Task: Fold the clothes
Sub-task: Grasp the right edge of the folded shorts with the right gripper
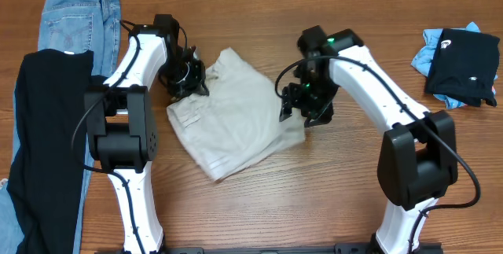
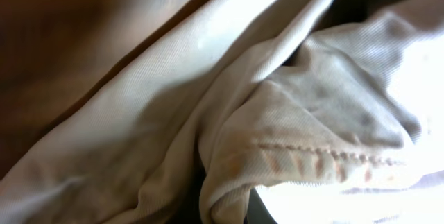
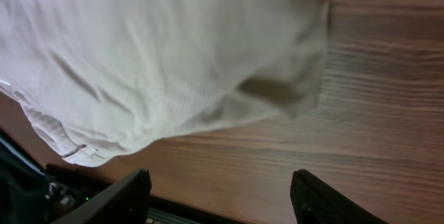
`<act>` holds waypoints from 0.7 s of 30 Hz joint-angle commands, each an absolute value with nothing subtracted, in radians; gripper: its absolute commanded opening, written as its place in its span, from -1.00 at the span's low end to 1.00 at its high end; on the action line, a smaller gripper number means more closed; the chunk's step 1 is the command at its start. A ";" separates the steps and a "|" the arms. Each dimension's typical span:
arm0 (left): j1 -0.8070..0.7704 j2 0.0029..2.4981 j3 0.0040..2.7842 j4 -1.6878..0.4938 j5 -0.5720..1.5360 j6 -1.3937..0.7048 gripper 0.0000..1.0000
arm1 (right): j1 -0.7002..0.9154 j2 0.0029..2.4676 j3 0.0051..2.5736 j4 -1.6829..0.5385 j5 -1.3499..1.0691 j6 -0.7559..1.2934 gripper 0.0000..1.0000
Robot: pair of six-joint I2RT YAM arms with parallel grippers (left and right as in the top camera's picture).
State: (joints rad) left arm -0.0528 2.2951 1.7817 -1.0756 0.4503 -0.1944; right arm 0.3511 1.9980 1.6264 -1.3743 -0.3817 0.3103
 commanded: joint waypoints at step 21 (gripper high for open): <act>-0.076 2.323 1.777 -1.068 0.347 -0.434 1.00 | 0.253 2.001 1.622 -1.268 -0.361 0.237 0.71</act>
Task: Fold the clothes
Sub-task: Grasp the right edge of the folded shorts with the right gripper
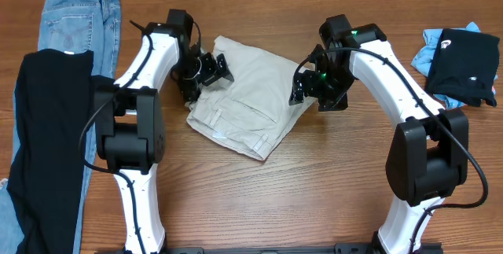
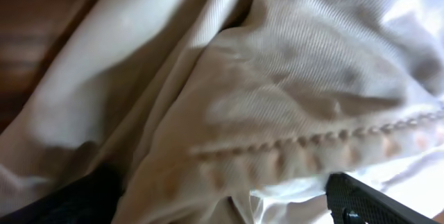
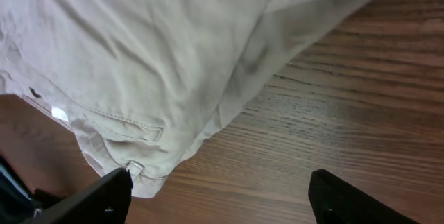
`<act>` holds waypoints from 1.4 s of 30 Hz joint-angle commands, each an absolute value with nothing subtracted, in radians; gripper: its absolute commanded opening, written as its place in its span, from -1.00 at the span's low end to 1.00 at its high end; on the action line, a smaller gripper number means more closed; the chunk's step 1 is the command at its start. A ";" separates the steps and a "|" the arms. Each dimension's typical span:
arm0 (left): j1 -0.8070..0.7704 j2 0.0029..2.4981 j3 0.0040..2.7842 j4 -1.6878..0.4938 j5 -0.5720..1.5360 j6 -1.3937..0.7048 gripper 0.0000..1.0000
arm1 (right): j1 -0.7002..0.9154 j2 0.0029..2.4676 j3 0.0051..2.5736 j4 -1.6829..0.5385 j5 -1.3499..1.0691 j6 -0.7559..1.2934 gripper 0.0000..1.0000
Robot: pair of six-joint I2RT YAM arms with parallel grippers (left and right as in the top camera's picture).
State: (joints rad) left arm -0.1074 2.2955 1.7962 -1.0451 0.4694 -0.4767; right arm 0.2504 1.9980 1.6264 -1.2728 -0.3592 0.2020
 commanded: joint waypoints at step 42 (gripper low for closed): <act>-0.046 2.323 1.776 -1.160 0.247 -0.346 1.00 | 0.298 2.112 1.346 -0.646 -0.517 0.353 -0.33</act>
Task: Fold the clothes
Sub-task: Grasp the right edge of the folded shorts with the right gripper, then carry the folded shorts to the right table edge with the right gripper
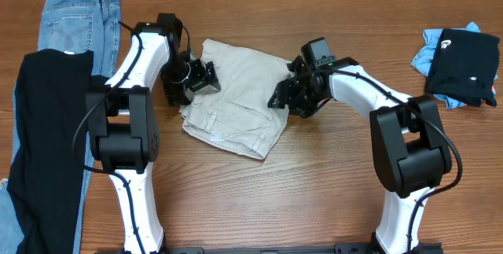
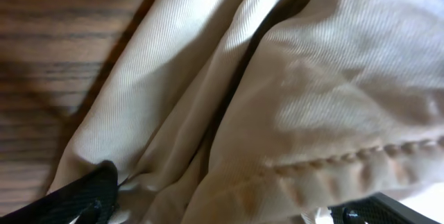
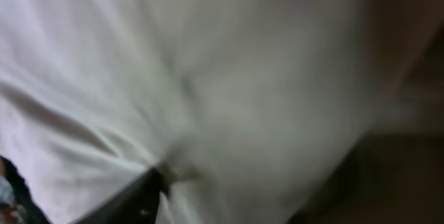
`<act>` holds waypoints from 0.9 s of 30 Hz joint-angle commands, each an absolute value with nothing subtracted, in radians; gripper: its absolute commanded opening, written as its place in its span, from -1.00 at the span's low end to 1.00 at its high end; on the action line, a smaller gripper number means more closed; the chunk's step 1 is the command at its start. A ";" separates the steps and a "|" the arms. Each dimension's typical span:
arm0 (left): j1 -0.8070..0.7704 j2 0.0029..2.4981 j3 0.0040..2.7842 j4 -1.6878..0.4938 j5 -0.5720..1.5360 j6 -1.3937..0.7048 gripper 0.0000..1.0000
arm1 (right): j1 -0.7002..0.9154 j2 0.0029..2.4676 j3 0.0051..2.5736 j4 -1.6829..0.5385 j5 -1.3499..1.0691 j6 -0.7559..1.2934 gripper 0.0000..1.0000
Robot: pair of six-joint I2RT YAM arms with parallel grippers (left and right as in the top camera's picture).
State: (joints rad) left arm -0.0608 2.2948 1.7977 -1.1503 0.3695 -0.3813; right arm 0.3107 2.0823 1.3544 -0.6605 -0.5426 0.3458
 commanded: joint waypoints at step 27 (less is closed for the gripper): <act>-0.044 1.987 1.797 -1.164 0.278 -0.198 1.00 | 0.094 1.941 1.814 -0.950 0.097 0.204 -0.92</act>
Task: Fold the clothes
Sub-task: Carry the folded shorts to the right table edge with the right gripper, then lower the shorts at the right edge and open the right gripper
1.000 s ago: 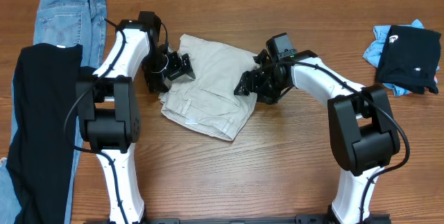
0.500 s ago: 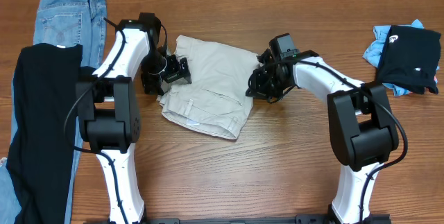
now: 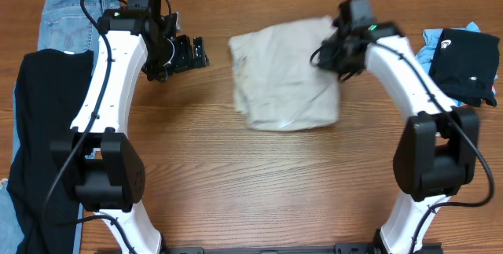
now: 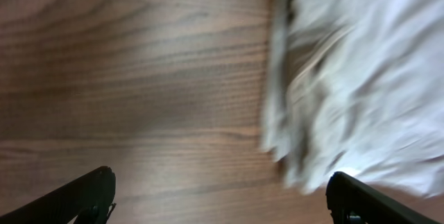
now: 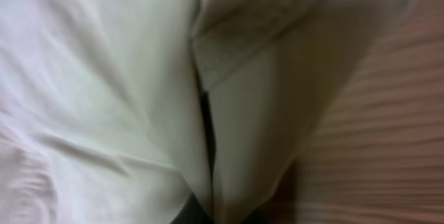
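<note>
The beige shorts (image 3: pixel 287 77) lie as a roughly square bundle behind the middle of the wooden table (image 3: pixel 236 183). My right gripper (image 3: pixel 330 51) sits at their back right corner, shut on the cloth. In the right wrist view the shorts (image 5: pixel 118 85) fill the frame, and only a dark bit of the right gripper (image 5: pixel 208 213) shows under a fold. My left gripper (image 3: pixel 192 52) hovers open over bare wood, well left of the shorts. In the left wrist view its fingers (image 4: pixel 87 196) stand wide apart with nothing between them, and the blurred shorts (image 4: pixel 354 78) are at the right.
Blue jeans (image 3: pixel 78 10) and a long black garment (image 3: pixel 47 144) lie along the left edge. A pile of blue and black clothes (image 3: pixel 464 61) sits at the far right, just behind my right arm.
The shorts have shifted to the right and now form a squarer bundle. My left gripper has come off their left edge and hangs open to the left. My right gripper now holds the back right corner.
At first the shorts lay left of centre with a gripper at each side edge. Then they sat farther back, both grippers still at their edges. Then my right gripper was buried in the right edge. Now only the right holds them, right of centre.
</note>
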`<act>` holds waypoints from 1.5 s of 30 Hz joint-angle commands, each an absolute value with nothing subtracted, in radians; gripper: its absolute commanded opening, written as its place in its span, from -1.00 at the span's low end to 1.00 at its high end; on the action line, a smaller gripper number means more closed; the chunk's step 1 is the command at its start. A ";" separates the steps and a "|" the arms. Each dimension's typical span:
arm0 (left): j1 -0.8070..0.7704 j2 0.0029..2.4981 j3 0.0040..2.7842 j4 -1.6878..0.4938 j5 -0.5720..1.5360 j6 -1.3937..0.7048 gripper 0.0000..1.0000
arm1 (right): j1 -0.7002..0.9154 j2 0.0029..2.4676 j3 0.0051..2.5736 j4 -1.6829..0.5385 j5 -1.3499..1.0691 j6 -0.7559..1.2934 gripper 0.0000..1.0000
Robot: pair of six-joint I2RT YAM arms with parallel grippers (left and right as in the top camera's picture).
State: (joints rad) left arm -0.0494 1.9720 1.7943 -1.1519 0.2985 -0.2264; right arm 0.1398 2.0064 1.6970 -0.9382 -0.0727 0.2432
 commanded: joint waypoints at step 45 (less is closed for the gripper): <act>-0.079 1.988 1.797 -1.225 0.278 -0.206 1.00 | -0.682 2.110 2.015 -1.210 0.389 0.516 -0.88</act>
State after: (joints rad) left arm -0.0727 1.9823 1.7939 -1.2205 0.2863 -0.2249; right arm -0.6579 2.1189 1.9846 -1.1820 0.2317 0.3851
